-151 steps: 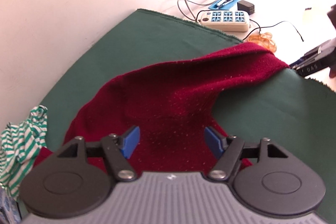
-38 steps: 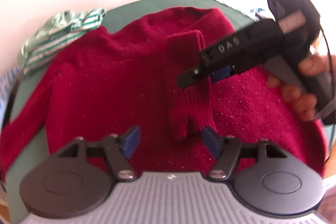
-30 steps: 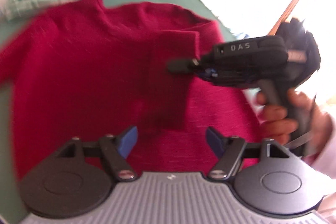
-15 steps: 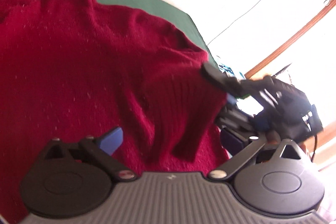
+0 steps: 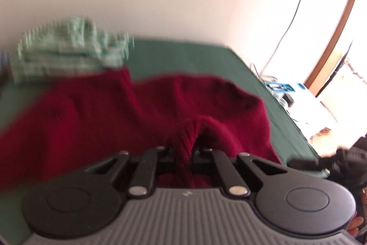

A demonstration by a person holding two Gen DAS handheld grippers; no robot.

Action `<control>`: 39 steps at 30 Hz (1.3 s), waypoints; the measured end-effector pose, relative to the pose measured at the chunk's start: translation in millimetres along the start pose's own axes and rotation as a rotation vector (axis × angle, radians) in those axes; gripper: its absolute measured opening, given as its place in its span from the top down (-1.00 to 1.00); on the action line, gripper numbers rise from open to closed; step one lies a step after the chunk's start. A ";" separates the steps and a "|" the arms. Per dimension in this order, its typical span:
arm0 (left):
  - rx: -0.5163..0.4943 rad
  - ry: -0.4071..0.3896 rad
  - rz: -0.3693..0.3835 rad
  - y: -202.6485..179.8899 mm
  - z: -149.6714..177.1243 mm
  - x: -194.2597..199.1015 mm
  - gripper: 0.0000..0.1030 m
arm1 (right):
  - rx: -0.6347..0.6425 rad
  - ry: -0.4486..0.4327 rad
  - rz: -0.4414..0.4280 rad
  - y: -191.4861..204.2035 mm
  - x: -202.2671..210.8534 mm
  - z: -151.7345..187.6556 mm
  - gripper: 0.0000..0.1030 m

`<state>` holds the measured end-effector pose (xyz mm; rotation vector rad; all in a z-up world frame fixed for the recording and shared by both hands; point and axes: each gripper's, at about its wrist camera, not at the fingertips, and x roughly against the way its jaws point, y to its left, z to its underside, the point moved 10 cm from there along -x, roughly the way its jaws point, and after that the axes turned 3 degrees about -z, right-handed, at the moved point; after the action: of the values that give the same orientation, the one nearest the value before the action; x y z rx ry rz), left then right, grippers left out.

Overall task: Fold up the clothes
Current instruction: 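Fold the sweater over with the right gripper and release it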

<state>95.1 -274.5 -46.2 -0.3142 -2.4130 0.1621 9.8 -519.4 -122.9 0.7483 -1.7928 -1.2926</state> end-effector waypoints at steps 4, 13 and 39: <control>-0.221 -0.128 -0.081 15.3 -87.7 29.0 0.98 | 0.095 -0.052 0.120 -3.7 7.6 -5.6 -0.33; -0.342 -0.070 -0.229 73.9 -121.1 -3.5 0.96 | 0.366 -0.075 0.351 5.1 -17.2 2.8 -0.33; -0.451 0.150 -0.084 44.5 40.3 1.0 0.81 | 1.006 0.081 0.862 3.3 -162.7 -174.4 0.83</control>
<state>76.1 -232.7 -84.9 -0.4102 -2.2876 -0.4350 243.2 -470.5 -131.3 0.3845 -2.2681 0.2450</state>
